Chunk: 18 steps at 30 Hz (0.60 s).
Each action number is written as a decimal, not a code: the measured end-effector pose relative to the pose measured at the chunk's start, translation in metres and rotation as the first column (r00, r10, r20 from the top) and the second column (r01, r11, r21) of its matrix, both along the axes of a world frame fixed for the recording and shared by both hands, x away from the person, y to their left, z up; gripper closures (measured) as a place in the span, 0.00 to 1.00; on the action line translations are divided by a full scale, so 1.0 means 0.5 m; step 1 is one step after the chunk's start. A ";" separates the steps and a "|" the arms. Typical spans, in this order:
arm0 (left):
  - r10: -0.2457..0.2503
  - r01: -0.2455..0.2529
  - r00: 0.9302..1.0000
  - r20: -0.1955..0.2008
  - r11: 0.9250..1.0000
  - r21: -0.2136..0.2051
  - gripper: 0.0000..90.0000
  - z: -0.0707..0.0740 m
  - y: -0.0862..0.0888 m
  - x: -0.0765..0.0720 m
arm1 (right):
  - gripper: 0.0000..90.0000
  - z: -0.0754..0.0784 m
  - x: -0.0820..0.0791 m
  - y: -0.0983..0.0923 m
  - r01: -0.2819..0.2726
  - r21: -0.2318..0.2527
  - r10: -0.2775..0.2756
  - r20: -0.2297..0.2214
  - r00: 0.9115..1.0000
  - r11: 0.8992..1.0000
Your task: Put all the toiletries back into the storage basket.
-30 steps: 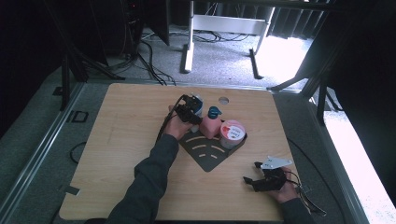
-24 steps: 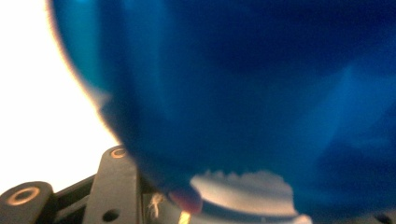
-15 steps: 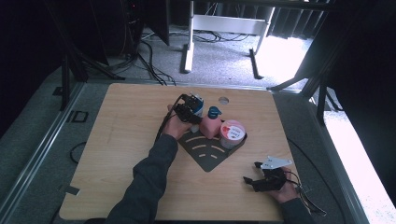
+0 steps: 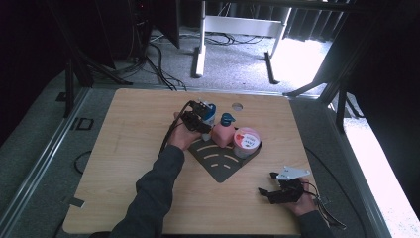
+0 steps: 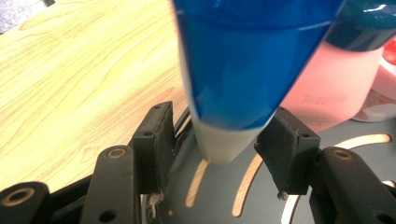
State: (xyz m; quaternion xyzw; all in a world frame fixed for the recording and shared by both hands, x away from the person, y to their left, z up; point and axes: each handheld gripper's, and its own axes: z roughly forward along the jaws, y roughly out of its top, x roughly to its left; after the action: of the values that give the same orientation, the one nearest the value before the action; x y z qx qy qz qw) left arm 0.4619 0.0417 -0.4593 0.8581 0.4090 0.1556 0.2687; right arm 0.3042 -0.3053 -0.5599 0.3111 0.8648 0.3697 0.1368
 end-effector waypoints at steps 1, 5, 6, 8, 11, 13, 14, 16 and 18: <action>-0.003 0.003 1.000 0.003 1.000 -0.003 0.52 0.001 0.004 -0.003 | 0.20 0.000 0.000 0.000 0.001 0.000 -0.001 0.000 1.000 1.000; -0.007 0.008 1.000 0.016 1.000 -0.018 0.50 0.003 0.022 -0.017 | 0.20 0.000 0.000 0.000 0.000 -0.001 0.000 0.000 1.000 1.000; -0.003 0.004 1.000 0.013 0.999 -0.032 0.50 0.003 0.028 -0.020 | 0.20 0.000 -0.001 0.000 0.001 0.000 -0.001 -0.001 1.000 1.000; -0.004 0.005 1.000 0.008 0.999 -0.034 0.50 0.001 0.039 -0.026 | 0.20 0.000 -0.001 0.000 0.001 0.000 -0.001 0.000 1.000 1.000; -0.002 0.003 1.000 0.020 0.999 -0.033 0.49 0.001 0.048 -0.033 | 0.20 0.000 -0.001 0.000 0.000 -0.001 0.000 0.000 1.000 1.000; 0.009 -0.007 0.999 0.037 0.999 -0.044 0.49 0.002 0.060 -0.039 | 0.20 0.000 0.000 0.000 0.000 -0.001 0.000 0.000 1.000 1.000; 0.021 -0.018 0.999 0.042 0.998 -0.053 0.49 0.001 0.066 -0.041 | 0.20 0.000 -0.001 0.000 0.000 0.000 0.000 -0.001 1.000 1.000; 0.037 -0.034 0.998 0.052 0.998 -0.058 0.49 0.001 0.078 -0.044 | 0.20 0.000 0.000 0.000 0.000 0.000 0.000 0.000 1.000 1.000; 0.058 -0.053 0.996 0.063 0.996 -0.071 0.50 0.000 0.091 -0.047 | 0.20 0.000 0.000 0.000 0.000 0.000 0.000 0.000 1.000 1.000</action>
State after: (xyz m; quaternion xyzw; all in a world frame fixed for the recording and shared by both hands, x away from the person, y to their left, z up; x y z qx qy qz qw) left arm 0.4382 0.0872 -0.4594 0.8310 0.4288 0.1767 0.3070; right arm 0.3040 -0.3054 -0.5598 0.3113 0.8647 0.3696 0.1368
